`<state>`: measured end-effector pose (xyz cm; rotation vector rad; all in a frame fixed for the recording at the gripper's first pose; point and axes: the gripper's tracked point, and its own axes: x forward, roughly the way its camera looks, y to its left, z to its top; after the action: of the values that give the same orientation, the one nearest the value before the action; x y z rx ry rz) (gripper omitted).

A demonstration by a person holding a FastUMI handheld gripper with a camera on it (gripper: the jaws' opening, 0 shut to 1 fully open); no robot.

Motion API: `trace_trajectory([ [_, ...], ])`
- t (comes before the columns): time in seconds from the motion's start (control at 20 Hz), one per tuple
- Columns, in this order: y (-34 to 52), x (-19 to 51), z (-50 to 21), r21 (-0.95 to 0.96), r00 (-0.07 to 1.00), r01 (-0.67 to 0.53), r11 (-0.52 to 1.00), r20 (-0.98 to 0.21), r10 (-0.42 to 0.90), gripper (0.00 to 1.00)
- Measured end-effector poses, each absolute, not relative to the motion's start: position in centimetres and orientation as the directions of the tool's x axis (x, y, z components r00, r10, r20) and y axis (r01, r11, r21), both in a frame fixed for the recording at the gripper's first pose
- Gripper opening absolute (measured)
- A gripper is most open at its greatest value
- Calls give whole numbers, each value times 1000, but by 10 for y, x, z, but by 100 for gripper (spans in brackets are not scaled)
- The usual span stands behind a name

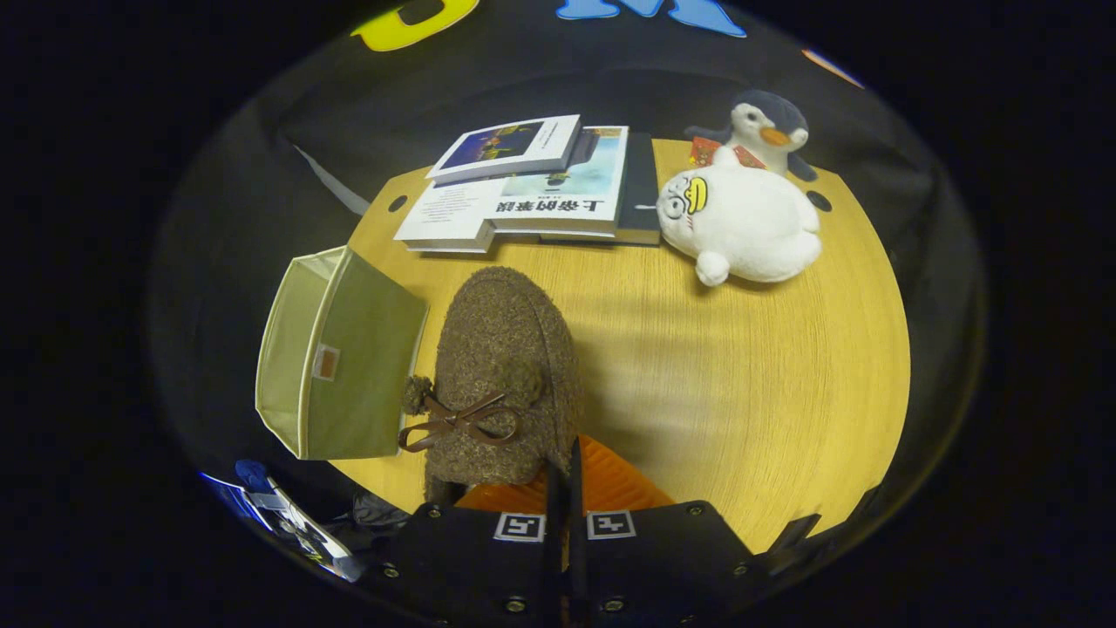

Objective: Open the storage box then place both shoes into the box .Put the left shoe in first, then the right shoe, with the right side of both shoes facing outward in a uniform manner.

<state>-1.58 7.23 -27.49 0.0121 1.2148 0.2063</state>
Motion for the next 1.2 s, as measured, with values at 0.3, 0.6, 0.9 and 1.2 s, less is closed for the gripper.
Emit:
trace_trajectory([
  [0.3, 114, -10, -252, 121, 332, -209, 970, -925, 187, 3],
  [0.6, 156, 0, -236, 109, 332, -274, 956, -922, 200, 3],
  [0.9, 201, 2, -226, 132, 322, -324, 937, -916, 240, 3],
  [1.2, 242, 3, -220, 146, 302, -373, 916, -915, 269, 3],
])
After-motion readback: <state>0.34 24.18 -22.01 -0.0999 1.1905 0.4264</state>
